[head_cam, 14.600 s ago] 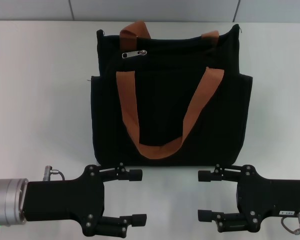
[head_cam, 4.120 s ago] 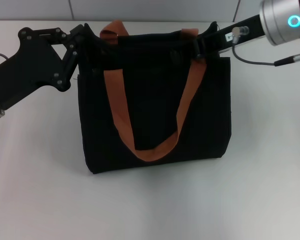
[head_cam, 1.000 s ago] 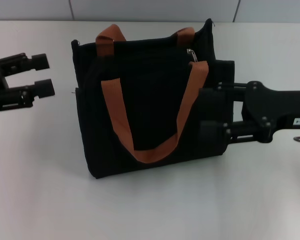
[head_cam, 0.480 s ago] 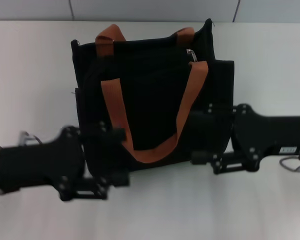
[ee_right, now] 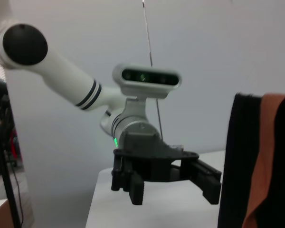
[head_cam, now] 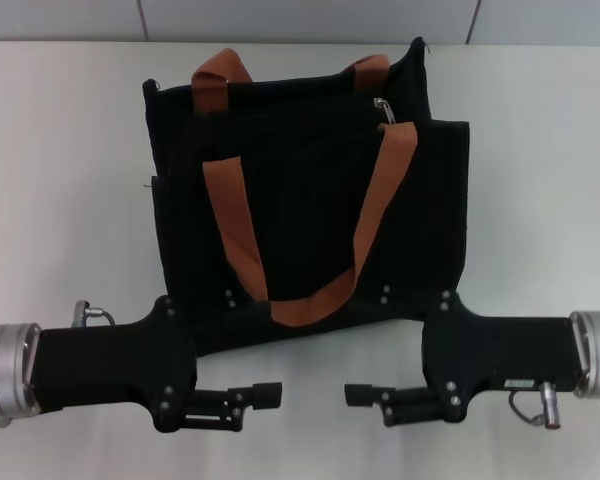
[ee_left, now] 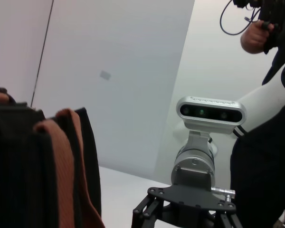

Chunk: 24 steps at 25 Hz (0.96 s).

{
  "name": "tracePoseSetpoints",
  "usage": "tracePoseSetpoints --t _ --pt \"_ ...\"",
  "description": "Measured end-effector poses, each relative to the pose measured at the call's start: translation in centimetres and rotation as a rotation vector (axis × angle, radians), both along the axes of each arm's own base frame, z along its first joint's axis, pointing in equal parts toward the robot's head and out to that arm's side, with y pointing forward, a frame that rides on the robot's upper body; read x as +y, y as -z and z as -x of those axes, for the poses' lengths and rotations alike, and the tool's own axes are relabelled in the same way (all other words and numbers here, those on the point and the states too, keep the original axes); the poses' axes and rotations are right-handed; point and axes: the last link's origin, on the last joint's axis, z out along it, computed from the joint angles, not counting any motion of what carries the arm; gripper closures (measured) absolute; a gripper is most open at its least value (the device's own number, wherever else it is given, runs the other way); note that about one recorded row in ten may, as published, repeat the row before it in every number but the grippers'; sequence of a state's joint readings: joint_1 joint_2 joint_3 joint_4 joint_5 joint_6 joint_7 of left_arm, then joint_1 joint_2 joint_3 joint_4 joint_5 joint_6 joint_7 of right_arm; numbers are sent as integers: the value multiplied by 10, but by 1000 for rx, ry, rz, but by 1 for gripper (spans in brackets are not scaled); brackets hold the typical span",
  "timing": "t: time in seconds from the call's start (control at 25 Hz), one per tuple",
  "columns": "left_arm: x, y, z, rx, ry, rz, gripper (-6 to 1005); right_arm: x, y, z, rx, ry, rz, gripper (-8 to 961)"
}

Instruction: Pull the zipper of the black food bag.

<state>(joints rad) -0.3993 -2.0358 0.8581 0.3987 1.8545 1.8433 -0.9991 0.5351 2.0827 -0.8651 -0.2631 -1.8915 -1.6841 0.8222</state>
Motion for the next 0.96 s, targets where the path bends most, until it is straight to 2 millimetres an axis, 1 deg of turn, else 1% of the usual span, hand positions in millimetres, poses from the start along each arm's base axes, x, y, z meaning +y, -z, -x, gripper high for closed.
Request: tracePoseSetpoints --t 0.24,0.96 --pt "-2 5 -2 5 8 19 186 -3 2 -2 -9 3 9 139" --pt "-2 5 0 9 -1 18 186 -4 3 -2 -5 1 14 139"
